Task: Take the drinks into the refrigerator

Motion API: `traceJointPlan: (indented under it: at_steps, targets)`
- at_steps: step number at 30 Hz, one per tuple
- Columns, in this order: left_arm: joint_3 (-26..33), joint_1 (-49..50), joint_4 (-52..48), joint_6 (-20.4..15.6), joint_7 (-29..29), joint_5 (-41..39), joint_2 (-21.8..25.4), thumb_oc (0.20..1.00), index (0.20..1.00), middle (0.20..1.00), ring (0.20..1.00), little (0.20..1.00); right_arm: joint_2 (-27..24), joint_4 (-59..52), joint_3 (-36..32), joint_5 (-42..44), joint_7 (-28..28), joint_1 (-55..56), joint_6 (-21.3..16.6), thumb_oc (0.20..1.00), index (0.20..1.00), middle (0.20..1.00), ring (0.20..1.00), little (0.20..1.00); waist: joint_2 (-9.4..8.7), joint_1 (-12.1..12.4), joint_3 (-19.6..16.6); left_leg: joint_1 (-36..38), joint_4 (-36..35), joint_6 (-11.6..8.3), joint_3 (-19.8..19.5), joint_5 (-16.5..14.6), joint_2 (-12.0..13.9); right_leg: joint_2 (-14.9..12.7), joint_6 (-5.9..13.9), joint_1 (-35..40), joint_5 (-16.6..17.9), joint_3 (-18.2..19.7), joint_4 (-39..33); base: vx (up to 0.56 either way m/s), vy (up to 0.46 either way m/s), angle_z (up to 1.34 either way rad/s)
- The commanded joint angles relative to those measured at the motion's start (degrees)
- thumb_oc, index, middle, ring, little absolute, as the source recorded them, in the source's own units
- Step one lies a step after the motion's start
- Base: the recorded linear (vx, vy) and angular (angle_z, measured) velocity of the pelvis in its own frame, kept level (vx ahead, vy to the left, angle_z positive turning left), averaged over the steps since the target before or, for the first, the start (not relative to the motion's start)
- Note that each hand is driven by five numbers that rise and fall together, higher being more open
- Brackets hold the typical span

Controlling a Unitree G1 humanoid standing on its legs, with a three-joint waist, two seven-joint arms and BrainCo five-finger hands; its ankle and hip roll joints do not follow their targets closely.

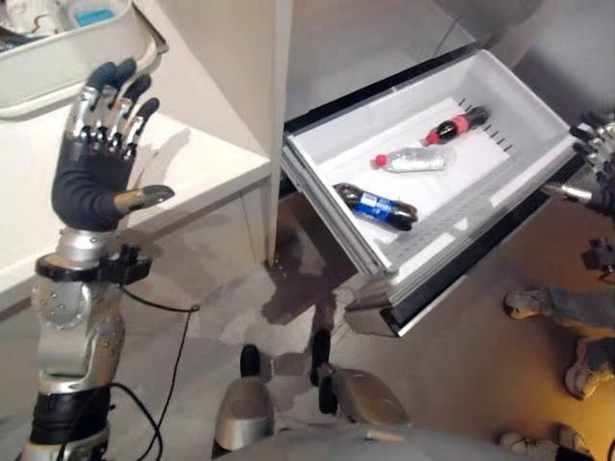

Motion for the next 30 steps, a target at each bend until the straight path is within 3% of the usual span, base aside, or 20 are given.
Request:
traceJointPlan:
  at_steps: [1,4,11,13,23,30]
  targets:
    - [1.0,0.3,-3.5,-3.1,-1.6,-2.7,-0.2,1.000,1.000,1.000,1.000,1.000,-0.2,-1.6,-3.0,1.3,-2.0,-2.2,-3.8,1.000,1.000,1.000,1.000,1.000,0.07,0.3,-3.6,0.3,-0.5,1.65,-1.8,-3.7,-0.8,-2.0,5.76,-0.9,-2.0,0.4,4.4,0.04,0.016,-0.05]
    - [-0.5,-0.2,-5.1,-1.9,-4.0,-5.9,-0.9,1.000,1.000,1.000,1.000,1.000,1.3,-1.7,-4.0,0.0,-3.5,-1.9,-4.5,1.000,1.000,1.000,1.000,1.000,0.14,-0.2,-4.5,1.4,-0.9,1.71,-1.4,-4.0,-0.8,-1.9,5.86,-0.3,-1.8,0.9,3.8,0.03,0.018,-0.10]
    - [-7.0,-0.8,-7.4,2.2,-9.8,-9.2,4.5,1.000,1.000,1.000,1.000,1.000,5.1,-1.1,-5.3,-4.8,-5.2,1.3,-4.0,1.000,1.000,1.000,1.000,1.000,1.06,-2.2,-5.8,3.1,-1.8,1.86,-0.2,-4.0,-1.2,-1.8,6.20,0.5,-1.3,2.0,3.1,0.01,0.020,-0.09]
    - [-11.3,-0.9,-7.7,5.0,-12.7,-12.0,6.2,1.000,1.000,1.000,1.000,1.000,7.1,1.6,-4.9,-6.9,-6.7,2.2,-3.6,1.000,1.000,1.000,1.000,1.000,1.69,-3.2,-5.8,3.8,-2.1,2.01,0.2,-4.2,-1.2,-1.7,6.30,0.7,-1.3,2.6,3.2,0.03,0.035,-0.20]
    - [-29.0,-5.4,-2.2,13.0,-17.2,-21.1,9.2,1.000,1.000,1.000,1.000,1.000,13.3,8.9,-0.3,-13.1,-11.3,4.5,-2.0,1.000,1.000,1.000,1.000,1.000,3.23,-6.2,-5.1,5.4,-1.7,2.63,3.0,-5.0,-1.5,-1.1,6.94,-0.1,-1.2,5.1,4.7,-0.01,0.027,-0.17]
    - [-35.5,-8.6,1.9,15.2,-18.1,-22.3,12.7,1.000,1.000,1.000,1.000,1.000,14.2,18.1,6.1,-13.1,-9.8,5.2,-0.3,1.000,1.000,1.000,1.000,1.000,3.87,-6.9,-4.0,5.3,-0.3,2.70,4.3,-5.6,-1.6,-0.9,7.29,-1.0,-1.0,6.5,5.8,-0.01,0.015,-0.13]
